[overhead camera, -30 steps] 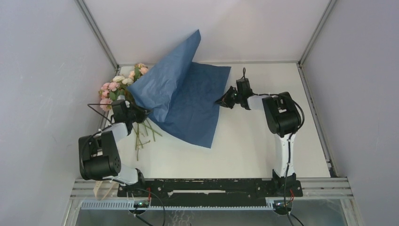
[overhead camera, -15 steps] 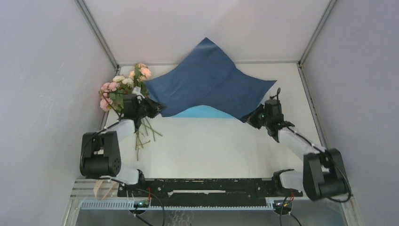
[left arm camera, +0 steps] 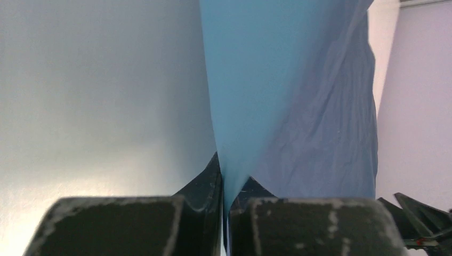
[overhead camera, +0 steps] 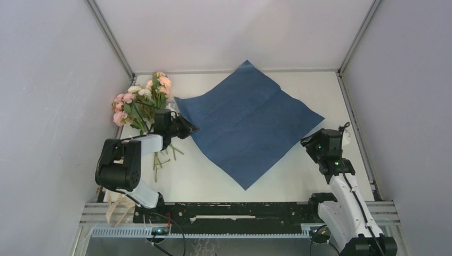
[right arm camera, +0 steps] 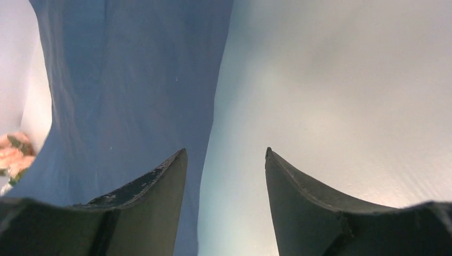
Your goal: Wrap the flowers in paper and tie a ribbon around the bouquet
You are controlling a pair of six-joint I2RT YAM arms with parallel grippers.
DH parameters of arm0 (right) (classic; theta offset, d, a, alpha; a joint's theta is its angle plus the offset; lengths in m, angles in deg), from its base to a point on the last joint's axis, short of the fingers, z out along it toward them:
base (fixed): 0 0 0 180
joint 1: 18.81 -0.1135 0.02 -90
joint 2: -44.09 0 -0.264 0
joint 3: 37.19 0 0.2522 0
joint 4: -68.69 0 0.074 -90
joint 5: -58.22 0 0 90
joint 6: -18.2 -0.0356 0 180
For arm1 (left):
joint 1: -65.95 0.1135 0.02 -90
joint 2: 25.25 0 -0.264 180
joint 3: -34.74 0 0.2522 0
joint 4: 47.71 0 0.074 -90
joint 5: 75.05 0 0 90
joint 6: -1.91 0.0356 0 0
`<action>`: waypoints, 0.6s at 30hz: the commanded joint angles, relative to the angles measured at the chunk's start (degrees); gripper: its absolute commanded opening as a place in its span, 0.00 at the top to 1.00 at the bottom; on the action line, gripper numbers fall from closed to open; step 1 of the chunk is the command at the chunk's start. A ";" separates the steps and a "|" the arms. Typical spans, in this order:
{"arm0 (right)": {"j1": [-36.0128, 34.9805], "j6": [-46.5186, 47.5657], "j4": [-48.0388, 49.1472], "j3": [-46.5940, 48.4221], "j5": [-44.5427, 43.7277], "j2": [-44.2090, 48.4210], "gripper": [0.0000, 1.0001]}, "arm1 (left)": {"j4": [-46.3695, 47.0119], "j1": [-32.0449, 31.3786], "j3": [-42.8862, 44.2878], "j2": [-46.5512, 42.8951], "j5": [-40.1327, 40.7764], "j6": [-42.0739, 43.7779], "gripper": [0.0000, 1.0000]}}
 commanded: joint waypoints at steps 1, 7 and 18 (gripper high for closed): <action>1.44 2.41 -3.36 5.14 -7.53 5.47 0.34 | 1.45 -0.40 -2.93 0.55 1.38 2.66 0.87; -3.99 8.70 -1.33 10.97 -9.78 5.52 0.37 | -16.31 -0.33 3.09 -4.36 7.24 11.49 0.31; -25.13 20.68 4.77 28.59 -5.80 -22.84 0.39 | -44.21 10.33 17.43 -22.22 16.09 27.52 0.19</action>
